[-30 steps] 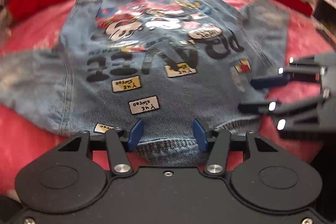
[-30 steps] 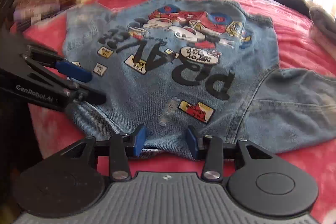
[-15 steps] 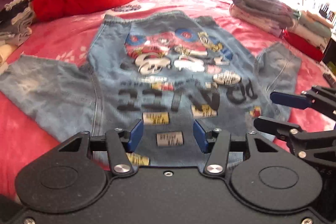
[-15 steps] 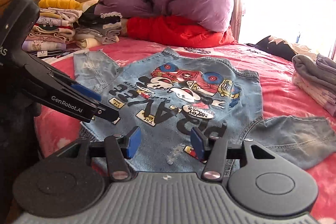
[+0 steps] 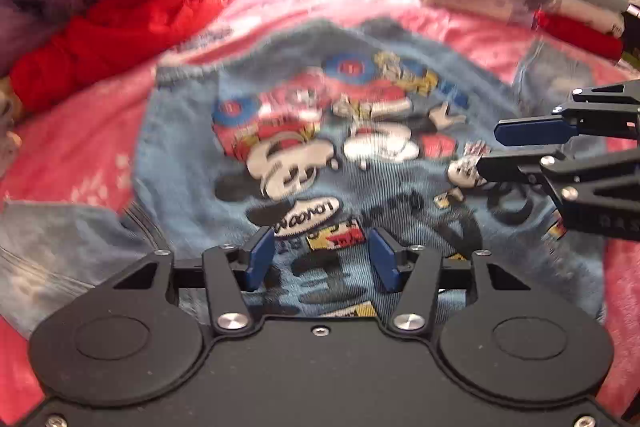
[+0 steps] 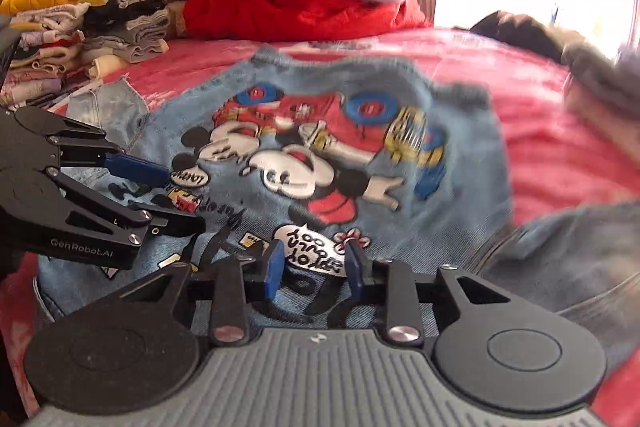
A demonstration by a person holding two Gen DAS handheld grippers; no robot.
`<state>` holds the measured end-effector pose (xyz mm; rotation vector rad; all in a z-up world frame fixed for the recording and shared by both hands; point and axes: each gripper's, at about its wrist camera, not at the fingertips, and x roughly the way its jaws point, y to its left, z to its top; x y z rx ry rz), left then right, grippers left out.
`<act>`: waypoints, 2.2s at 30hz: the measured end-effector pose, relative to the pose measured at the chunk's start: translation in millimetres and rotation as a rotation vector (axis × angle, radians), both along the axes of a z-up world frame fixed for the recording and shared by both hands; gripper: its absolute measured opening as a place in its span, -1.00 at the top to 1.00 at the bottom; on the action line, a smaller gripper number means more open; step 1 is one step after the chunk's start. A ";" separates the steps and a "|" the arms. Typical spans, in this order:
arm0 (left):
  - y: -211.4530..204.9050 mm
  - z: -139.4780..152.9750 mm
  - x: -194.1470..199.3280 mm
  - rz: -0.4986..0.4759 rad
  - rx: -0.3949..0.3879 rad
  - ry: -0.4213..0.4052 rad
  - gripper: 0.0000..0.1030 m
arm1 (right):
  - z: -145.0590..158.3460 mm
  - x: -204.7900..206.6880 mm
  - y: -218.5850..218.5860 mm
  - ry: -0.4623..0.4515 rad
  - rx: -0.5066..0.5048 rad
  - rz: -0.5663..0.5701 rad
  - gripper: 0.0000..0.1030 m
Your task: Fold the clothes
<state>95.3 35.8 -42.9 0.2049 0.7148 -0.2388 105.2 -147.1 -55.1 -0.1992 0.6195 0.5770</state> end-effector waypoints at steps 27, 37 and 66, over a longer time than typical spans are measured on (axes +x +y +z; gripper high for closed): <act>117.0 26.1 176.5 0.296 -0.319 0.033 0.04 | 42.1 160.2 -39.0 0.093 0.224 -0.270 0.30; 152.3 -4.0 262.9 0.298 -0.459 0.188 0.00 | -20.8 287.1 -91.5 0.440 0.478 -0.431 -0.23; 172.3 41.6 57.9 -0.336 -0.514 -0.118 0.83 | 68.5 105.6 -120.1 -0.092 0.367 0.303 0.69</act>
